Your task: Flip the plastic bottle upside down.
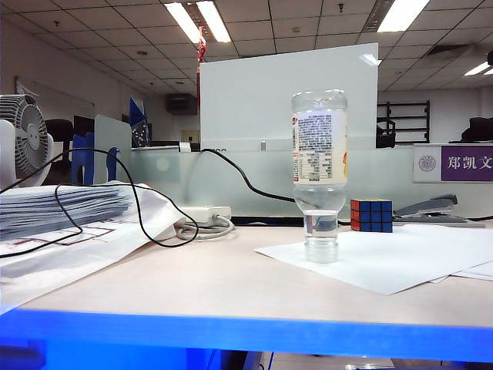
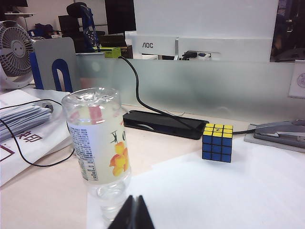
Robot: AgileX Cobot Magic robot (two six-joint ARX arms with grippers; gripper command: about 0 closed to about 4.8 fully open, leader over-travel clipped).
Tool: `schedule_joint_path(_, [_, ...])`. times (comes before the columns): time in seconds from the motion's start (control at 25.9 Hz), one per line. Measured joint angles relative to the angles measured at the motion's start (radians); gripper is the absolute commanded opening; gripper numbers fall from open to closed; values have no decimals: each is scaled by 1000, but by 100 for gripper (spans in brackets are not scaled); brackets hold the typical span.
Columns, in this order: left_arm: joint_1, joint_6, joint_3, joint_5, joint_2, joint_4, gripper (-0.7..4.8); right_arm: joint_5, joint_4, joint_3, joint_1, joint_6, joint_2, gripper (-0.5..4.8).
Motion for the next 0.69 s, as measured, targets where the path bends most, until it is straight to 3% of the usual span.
schedule_joint_path(0.54, [0, 0, 0, 0, 0, 0, -5, 0, 0, 0, 0, -3, 0, -6])
schedule_joint_path(0.58, [0, 0, 0, 0, 0, 0, -5, 8, -1, 0, -3, -58, -2, -5])
schedule_joint_path(0.62, [0, 0, 0, 0, 0, 0, -5, 19, -5, 0, -17, -92, -12, -5])
schedule_joint_path(0.69, [0, 0, 0, 0, 0, 0, -5, 35, -9, -3, -157, -150, -58, -5])
